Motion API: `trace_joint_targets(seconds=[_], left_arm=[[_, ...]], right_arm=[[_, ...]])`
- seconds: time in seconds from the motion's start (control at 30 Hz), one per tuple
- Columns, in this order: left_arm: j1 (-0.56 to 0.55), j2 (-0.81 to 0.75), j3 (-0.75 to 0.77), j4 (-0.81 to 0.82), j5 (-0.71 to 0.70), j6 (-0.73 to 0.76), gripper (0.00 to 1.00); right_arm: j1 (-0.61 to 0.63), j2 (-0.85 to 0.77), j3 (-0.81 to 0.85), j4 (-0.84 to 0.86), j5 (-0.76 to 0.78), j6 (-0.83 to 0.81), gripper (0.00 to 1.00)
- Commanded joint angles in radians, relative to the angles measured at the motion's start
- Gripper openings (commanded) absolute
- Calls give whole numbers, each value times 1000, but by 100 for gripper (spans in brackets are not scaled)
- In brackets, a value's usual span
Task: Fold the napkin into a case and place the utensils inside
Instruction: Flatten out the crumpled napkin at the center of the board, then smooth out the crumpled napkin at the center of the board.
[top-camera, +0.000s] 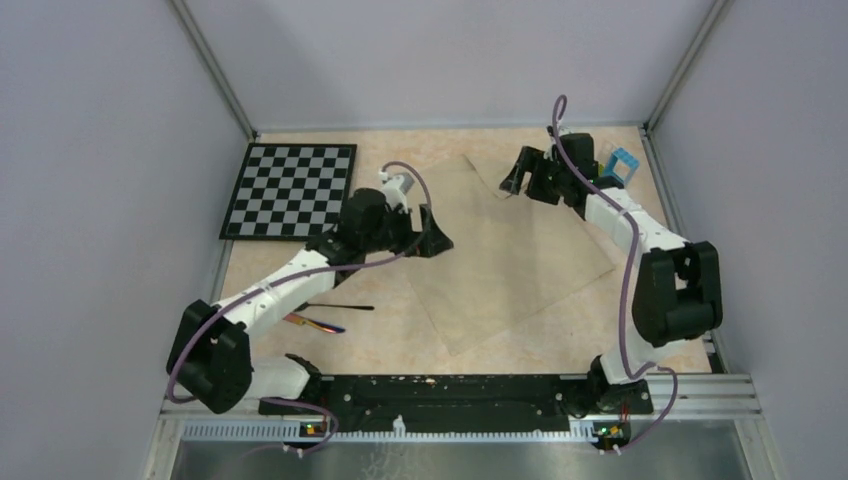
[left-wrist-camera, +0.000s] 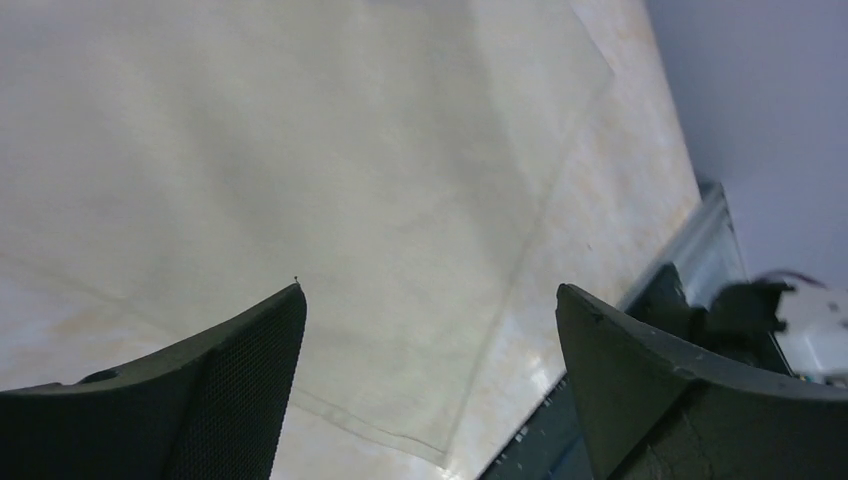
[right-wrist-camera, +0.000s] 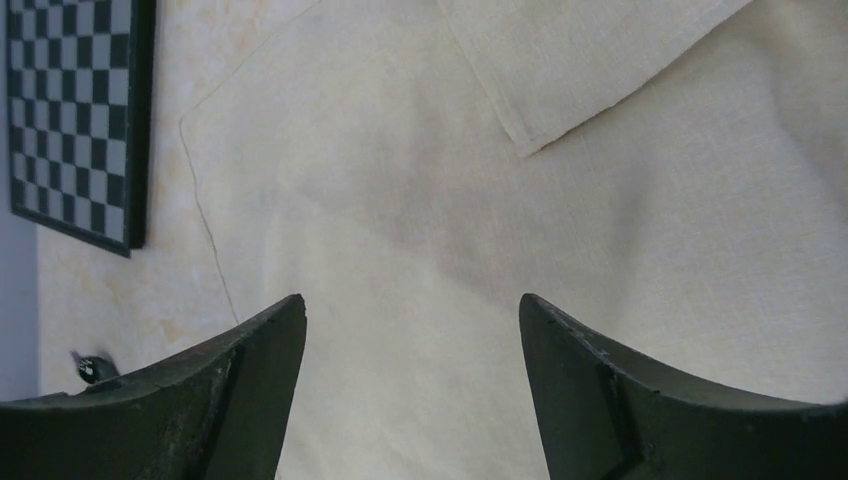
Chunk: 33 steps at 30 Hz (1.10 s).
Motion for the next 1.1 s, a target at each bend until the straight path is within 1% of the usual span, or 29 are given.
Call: trace_joint_targets(seconds=[0.0, 0.07, 0.1, 0.17, 0.27, 0.53, 0.73, 0.97, 1.03, 1.07], left_arm=[[-157, 26, -94, 234, 115, -130, 94], [-197, 64, -129, 308, 130, -171, 89], [-221, 85, -133, 326, 125, -174, 87], [-266, 132, -130, 334, 97, -167, 86], [-307, 198, -126, 336, 85, -159, 76], [-319, 272, -197, 351, 48, -175, 71], [-324, 275, -235, 345, 32, -174, 72], [-325, 301, -250, 304, -8, -171, 72], [-325, 299, -260, 298, -22, -170, 72], [-325, 300, -264, 297, -26, -169, 72]], right_arm=[[-75, 98, -54, 358, -69, 284, 73], [-106, 164, -47, 422, -115, 334, 70], [-114, 189, -42, 443, -113, 345, 70], [-130, 243, -18, 481, -133, 350, 70], [-140, 322, 27, 487, -160, 364, 70], [-142, 421, 43, 544, -167, 400, 72], [-139, 504, 34, 672, -227, 486, 71], [-100, 564, 47, 877, -262, 636, 70], [-86, 587, 80, 960, -261, 714, 70], [-84, 603, 97, 1027, -247, 765, 70]])
